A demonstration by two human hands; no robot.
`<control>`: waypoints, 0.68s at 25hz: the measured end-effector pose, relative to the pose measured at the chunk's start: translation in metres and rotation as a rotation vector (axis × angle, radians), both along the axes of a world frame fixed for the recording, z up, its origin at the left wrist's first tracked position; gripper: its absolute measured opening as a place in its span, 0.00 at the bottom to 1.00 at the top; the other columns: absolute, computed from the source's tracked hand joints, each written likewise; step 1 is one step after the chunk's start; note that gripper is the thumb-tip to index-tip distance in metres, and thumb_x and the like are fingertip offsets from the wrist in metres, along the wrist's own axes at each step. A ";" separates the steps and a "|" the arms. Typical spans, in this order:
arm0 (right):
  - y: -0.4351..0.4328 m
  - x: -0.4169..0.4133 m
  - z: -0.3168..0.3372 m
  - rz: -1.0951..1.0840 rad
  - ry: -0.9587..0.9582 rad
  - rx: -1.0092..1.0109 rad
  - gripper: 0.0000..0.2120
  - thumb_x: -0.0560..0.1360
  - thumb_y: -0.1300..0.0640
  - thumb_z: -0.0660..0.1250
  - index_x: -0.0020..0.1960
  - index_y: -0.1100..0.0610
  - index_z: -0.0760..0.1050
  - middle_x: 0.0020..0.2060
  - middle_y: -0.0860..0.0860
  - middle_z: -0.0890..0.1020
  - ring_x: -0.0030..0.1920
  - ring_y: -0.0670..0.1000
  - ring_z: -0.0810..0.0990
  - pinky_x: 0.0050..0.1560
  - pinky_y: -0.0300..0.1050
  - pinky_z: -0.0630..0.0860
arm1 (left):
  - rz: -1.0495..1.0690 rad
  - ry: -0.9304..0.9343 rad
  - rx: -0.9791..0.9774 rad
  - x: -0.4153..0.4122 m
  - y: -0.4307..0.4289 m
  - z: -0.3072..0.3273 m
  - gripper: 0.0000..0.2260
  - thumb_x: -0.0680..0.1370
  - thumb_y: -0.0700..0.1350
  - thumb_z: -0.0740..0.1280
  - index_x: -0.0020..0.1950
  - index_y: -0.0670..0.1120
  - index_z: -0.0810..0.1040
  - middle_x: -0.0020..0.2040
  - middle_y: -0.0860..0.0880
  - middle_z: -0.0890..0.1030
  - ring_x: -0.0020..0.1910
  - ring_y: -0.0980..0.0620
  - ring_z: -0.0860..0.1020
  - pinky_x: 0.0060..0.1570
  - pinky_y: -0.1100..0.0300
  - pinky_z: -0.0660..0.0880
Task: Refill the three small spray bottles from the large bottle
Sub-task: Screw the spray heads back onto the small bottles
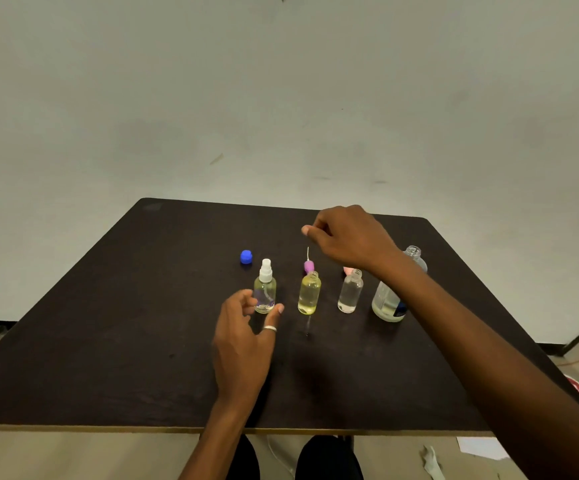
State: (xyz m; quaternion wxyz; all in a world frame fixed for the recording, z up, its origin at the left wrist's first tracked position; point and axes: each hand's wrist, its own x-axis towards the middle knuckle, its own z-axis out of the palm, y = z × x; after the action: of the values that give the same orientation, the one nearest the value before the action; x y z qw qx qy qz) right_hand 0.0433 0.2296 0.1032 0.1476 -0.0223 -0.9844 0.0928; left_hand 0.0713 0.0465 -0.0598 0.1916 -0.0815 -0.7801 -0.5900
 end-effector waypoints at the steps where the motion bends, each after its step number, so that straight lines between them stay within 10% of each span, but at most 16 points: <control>1: 0.006 -0.001 -0.001 0.018 -0.013 -0.009 0.15 0.78 0.44 0.63 0.45 0.54 0.81 0.38 0.49 0.83 0.38 0.48 0.79 0.41 0.47 0.77 | -0.033 0.043 -0.030 0.005 0.004 0.000 0.20 0.73 0.51 0.76 0.61 0.52 0.74 0.53 0.57 0.78 0.53 0.60 0.78 0.52 0.61 0.79; 11: 0.027 -0.051 -0.037 0.016 -0.145 0.017 0.04 0.75 0.56 0.69 0.45 0.56 0.81 0.42 0.51 0.83 0.44 0.50 0.82 0.47 0.44 0.78 | -0.287 -0.175 -0.085 -0.015 0.068 -0.007 0.39 0.72 0.57 0.75 0.77 0.50 0.62 0.73 0.54 0.71 0.72 0.56 0.69 0.70 0.54 0.70; 17: 0.023 -0.095 -0.076 -0.145 -0.261 0.050 0.12 0.75 0.53 0.71 0.37 0.58 0.75 0.34 0.54 0.79 0.37 0.52 0.80 0.42 0.45 0.78 | -0.299 -0.117 -0.107 -0.027 0.071 -0.010 0.24 0.73 0.53 0.75 0.67 0.55 0.72 0.59 0.60 0.79 0.59 0.62 0.76 0.61 0.60 0.75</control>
State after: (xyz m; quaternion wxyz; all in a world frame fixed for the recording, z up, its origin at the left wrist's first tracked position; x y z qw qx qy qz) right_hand -0.0514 0.2531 0.0270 0.0253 -0.1016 -0.9931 0.0536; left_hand 0.0442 0.1177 -0.0694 0.0511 -0.1724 -0.7994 -0.5732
